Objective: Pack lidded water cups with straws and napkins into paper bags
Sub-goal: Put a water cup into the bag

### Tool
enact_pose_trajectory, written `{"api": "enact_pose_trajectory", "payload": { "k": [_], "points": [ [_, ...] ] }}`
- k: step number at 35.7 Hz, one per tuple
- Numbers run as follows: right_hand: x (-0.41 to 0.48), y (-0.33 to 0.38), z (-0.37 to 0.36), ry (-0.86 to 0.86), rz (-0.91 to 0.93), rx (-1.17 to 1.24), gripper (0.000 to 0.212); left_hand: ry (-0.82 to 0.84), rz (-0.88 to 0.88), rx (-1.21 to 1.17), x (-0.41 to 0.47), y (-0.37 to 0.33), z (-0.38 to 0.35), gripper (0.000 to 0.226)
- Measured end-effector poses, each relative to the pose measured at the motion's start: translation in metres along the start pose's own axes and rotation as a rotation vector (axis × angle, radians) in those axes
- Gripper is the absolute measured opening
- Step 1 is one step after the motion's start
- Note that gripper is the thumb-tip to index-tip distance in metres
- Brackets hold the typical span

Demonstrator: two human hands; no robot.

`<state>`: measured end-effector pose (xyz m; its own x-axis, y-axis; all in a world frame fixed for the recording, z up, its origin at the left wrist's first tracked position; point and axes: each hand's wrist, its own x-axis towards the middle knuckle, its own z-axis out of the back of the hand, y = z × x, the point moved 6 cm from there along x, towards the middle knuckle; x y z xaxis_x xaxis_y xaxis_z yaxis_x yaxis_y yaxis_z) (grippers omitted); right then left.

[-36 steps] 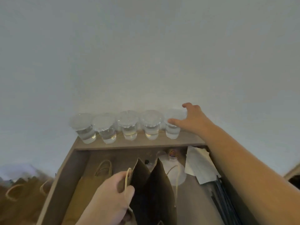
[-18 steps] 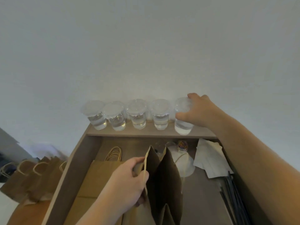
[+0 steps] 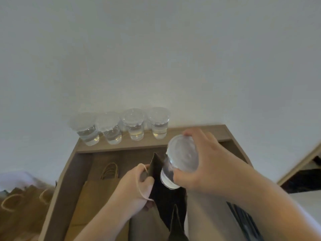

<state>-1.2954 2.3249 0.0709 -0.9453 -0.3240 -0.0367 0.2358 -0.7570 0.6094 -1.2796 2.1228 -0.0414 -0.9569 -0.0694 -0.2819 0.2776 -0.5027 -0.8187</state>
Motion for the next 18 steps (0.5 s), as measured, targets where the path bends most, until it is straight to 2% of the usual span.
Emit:
{"api": "enact_pose_trajectory", "payload": {
  "k": [4, 10, 15, 18],
  "points": [
    [0.001, -0.001, -0.026, 0.118, 0.020, -0.144, 0.095, 0.033, 0.018, -0.049, 0.004, 0.011, 0.009, 0.016],
    [0.007, 0.004, -0.063, 0.269, 0.077, -0.516, 0.096, 0.128, 0.005, -0.036, 0.000, 0.012, 0.004, 0.021],
    [0.010, 0.011, -0.082, 0.282, 0.113, -0.829, 0.089, 0.145, -0.012, -0.005, -0.006, 0.009, 0.006, 0.019],
    [0.019, 0.013, -0.086, 0.380, 0.098, -0.899, 0.086, 0.168, -0.029, 0.017, -0.011, 0.007, 0.008, 0.022]
  ]
}}
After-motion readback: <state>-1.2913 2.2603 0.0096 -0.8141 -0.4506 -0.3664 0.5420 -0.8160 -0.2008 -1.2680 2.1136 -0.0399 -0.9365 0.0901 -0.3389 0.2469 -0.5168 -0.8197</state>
